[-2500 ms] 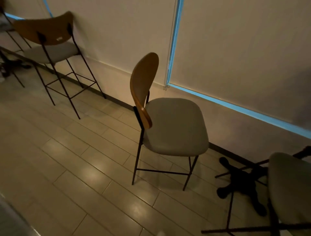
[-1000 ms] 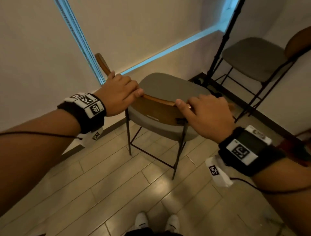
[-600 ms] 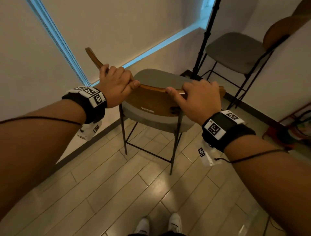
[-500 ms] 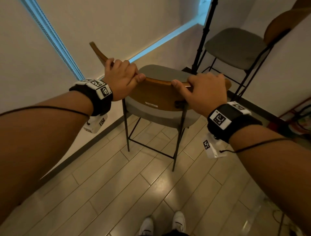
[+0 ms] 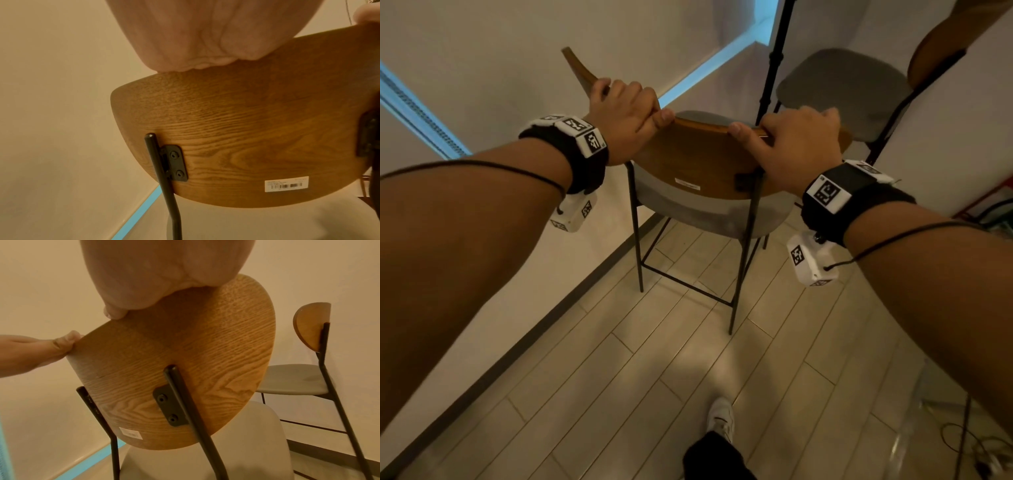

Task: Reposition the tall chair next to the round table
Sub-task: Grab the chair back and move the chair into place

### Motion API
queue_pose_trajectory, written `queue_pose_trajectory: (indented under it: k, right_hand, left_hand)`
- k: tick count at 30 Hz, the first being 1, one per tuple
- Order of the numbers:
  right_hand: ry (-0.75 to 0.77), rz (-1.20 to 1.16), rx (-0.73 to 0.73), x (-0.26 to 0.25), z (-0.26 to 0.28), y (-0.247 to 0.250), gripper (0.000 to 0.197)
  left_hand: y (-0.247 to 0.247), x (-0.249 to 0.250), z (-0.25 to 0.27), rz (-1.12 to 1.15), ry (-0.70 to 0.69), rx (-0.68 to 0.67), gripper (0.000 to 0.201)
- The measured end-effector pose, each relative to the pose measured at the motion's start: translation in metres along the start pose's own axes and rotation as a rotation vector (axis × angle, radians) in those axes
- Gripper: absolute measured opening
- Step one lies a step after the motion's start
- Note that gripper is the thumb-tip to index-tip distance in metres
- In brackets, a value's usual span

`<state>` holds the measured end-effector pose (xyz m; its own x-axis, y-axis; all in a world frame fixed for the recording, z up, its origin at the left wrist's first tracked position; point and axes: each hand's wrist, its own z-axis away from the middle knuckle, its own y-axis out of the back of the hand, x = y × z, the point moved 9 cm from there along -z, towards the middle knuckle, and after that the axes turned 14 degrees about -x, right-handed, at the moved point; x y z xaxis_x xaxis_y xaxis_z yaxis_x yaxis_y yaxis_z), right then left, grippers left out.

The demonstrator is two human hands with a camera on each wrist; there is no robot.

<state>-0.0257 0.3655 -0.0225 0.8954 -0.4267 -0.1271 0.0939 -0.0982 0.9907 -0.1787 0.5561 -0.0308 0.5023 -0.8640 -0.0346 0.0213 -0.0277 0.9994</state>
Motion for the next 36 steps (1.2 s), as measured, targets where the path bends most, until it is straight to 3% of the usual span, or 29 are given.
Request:
queue_pose_trajectory:
  k: [7, 15, 36]
  right_hand:
    - [0.002, -0.002, -0.023, 0.016, -0.066, -0.001, 0.06]
    - [-0.025, -0.018, -0.045, 0.014, -0.111, -0.005, 0.064]
    - [-0.143, -0.026, -0.099, -0.006, -0.153, -0.008, 0.067]
  left_hand:
    - [-0.001, -0.024, -0.066, 0.016, -0.009, -0.021, 0.063]
    - [-0.003, -0.053, -0.108, 0.039, -0.036, -0.027, 0.058]
    - [-0.004, -0.093, -0.158, 0.027, -0.154, -0.062, 0.062]
